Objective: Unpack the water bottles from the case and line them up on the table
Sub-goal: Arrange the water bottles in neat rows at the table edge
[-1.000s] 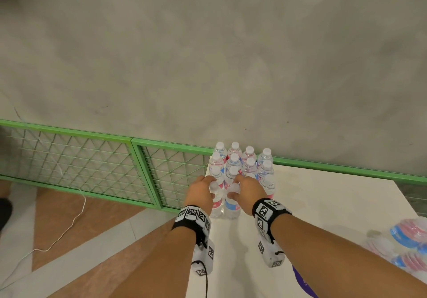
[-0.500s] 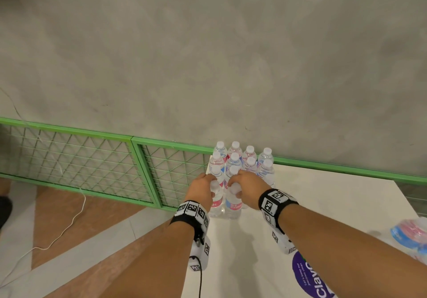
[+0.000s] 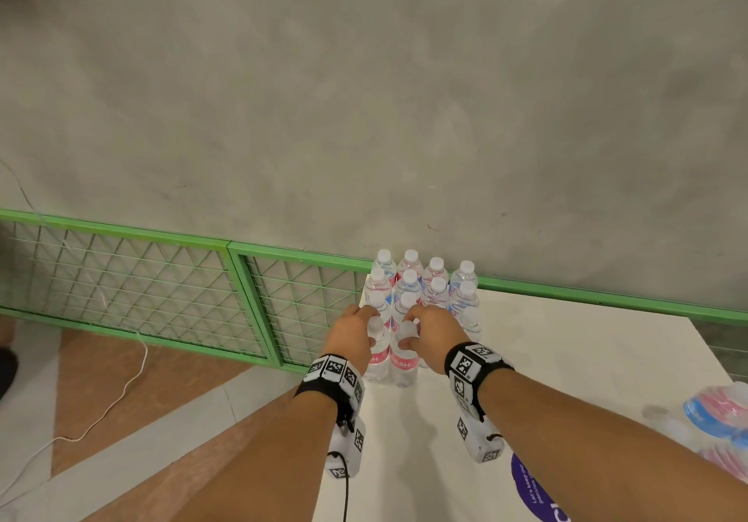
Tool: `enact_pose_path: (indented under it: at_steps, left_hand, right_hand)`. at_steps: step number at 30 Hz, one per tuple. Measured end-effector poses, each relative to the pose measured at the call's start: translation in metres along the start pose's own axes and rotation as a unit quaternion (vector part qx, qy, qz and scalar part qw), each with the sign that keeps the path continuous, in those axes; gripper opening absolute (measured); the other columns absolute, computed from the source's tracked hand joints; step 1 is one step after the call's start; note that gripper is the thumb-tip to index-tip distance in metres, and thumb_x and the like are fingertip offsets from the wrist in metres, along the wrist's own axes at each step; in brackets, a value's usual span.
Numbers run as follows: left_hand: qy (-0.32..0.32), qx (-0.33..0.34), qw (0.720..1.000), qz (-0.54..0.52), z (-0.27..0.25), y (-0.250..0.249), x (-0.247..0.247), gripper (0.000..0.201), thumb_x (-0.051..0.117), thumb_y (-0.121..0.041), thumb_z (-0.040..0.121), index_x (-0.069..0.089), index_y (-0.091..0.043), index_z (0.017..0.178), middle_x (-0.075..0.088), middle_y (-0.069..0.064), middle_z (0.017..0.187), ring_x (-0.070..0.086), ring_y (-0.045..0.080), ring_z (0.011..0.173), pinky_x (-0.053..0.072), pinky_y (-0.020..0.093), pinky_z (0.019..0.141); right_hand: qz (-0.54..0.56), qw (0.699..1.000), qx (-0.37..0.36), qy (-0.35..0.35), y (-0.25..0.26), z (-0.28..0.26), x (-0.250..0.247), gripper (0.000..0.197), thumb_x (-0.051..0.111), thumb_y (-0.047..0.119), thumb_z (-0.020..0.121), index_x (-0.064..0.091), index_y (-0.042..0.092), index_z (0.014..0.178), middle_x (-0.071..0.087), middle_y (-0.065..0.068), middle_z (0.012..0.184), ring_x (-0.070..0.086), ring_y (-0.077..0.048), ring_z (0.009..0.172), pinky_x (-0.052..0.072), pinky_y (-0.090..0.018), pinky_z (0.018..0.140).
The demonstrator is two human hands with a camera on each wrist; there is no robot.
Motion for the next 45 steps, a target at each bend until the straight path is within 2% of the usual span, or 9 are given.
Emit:
enact_pose_path:
  at_steps: [9, 16, 20, 25, 29, 36, 40, 43, 45]
  left_hand:
    - [0.008, -0.033, 0.998, -0.043, -0.011, 0.002, 0.0, 0.067, 0.063, 0.005, 0.081, 0.044, -0.024, 0.138, 0.046, 0.0, 0.13, 0.057, 0.02, 0.111, 0.046, 0.026, 0.093]
    - [-0.143, 0.036, 0.972, -0.185, -0.067, -0.028, 0.016, 0.035, 0.06, 0.003, 0.084, 0.063, -0.027, 0.102, 0.054, -0.015, 0.107, 0.058, 0.003, 0.09, 0.05, 0.013, 0.071]
    - [-0.079, 0.104, 0.966, -0.225, -0.106, -0.079, 0.061, 0.035, 0.06, 0.003, 0.082, 0.066, -0.03, 0.09, 0.059, -0.016, 0.097, 0.06, 0.007, 0.088, 0.047, 0.012, 0.068]
    - [0.088, 0.173, 0.958, -0.212, -0.134, -0.161, 0.127, 0.029, 0.059, -0.005, 0.086, 0.065, -0.033, 0.095, 0.053, -0.018, 0.103, 0.057, 0.006, 0.093, 0.05, 0.018, 0.075]
    - [0.158, 0.213, 0.947, -0.18, -0.136, -0.223, 0.165, 0.04, 0.061, -0.011, 0.085, 0.056, -0.036, 0.116, 0.042, -0.018, 0.121, 0.054, 0.005, 0.103, 0.048, 0.022, 0.091]
    - [0.181, 0.194, 0.957, -0.119, -0.107, -0.299, 0.215, 0.079, 0.065, -0.015, 0.083, 0.025, -0.034, 0.149, 0.025, -0.008, 0.156, 0.029, 0.015, 0.141, 0.025, 0.031, 0.117]
    - [0.22, 0.151, 0.958, -0.107, -0.098, -0.31, 0.235, 0.065, 0.062, -0.017, 0.087, 0.034, -0.034, 0.144, 0.044, -0.003, 0.146, 0.045, 0.02, 0.131, 0.038, 0.033, 0.107]
    - [0.188, 0.132, 0.963, -0.14, -0.1, -0.305, 0.231, 0.033, 0.063, -0.018, 0.088, 0.056, -0.034, 0.115, 0.065, -0.005, 0.114, 0.061, 0.021, 0.106, 0.044, 0.025, 0.084]
    - [0.184, 0.129, 0.96, -0.165, -0.104, -0.296, 0.223, 0.026, 0.068, -0.02, 0.084, 0.06, -0.037, 0.102, 0.068, -0.01, 0.104, 0.063, 0.018, 0.095, 0.048, 0.027, 0.08]
  right_hand:
    - [0.059, 0.998, 0.012, 0.0, -0.01, -0.017, -0.008, 0.046, 0.078, 0.036, 0.076, 0.054, 0.029, 0.115, 0.061, 0.002, 0.087, 0.057, -0.014, 0.077, 0.045, -0.024, 0.069]
    - [0.157, 0.983, 0.078, -0.046, -0.071, -0.098, -0.053, 0.016, 0.078, 0.029, 0.078, 0.067, 0.027, 0.089, 0.067, 0.003, 0.077, 0.062, -0.013, 0.073, 0.043, -0.012, 0.064]
    - [0.165, 0.98, 0.087, -0.064, -0.114, -0.183, -0.092, 0.01, 0.074, 0.032, 0.082, 0.066, 0.035, 0.087, 0.066, 0.006, 0.074, 0.06, -0.005, 0.068, 0.045, -0.009, 0.063]
    - [0.101, 0.971, 0.16, -0.148, -0.176, -0.28, -0.128, 0.013, 0.073, 0.028, 0.082, 0.064, 0.035, 0.089, 0.065, 0.01, 0.081, 0.061, -0.001, 0.078, 0.044, -0.014, 0.065]
    - [0.025, 0.956, 0.227, -0.183, -0.223, -0.333, -0.139, 0.027, 0.073, 0.027, 0.078, 0.061, 0.036, 0.1, 0.057, 0.011, 0.095, 0.056, -0.012, 0.091, 0.045, -0.027, 0.079]
    - [-0.013, 0.961, 0.261, -0.086, -0.269, -0.381, -0.125, 0.061, 0.07, 0.045, 0.07, 0.043, 0.049, 0.124, 0.049, 0.013, 0.11, 0.051, -0.018, 0.099, 0.047, -0.033, 0.087]
    - [-0.034, 0.964, 0.246, -0.092, -0.271, -0.381, -0.117, 0.064, 0.063, 0.054, 0.079, 0.034, 0.049, 0.136, 0.05, 0.017, 0.12, 0.049, -0.017, 0.108, 0.044, -0.036, 0.088]
    - [-0.022, 0.964, 0.249, -0.095, -0.271, -0.374, -0.115, 0.06, 0.057, 0.054, 0.084, 0.031, 0.049, 0.138, 0.051, 0.017, 0.121, 0.047, -0.017, 0.111, 0.039, -0.039, 0.089]
    - [-0.011, 0.964, 0.25, -0.096, -0.273, -0.37, -0.114, 0.053, 0.056, 0.052, 0.085, 0.036, 0.05, 0.134, 0.054, 0.016, 0.118, 0.049, -0.016, 0.109, 0.038, -0.038, 0.088]
Point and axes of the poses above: each hand's wrist, its own z-axis towards the middle knuckle, its own x-axis out of the palm, y = z × x, the point moved 2 cm from there along z, towards the middle knuckle
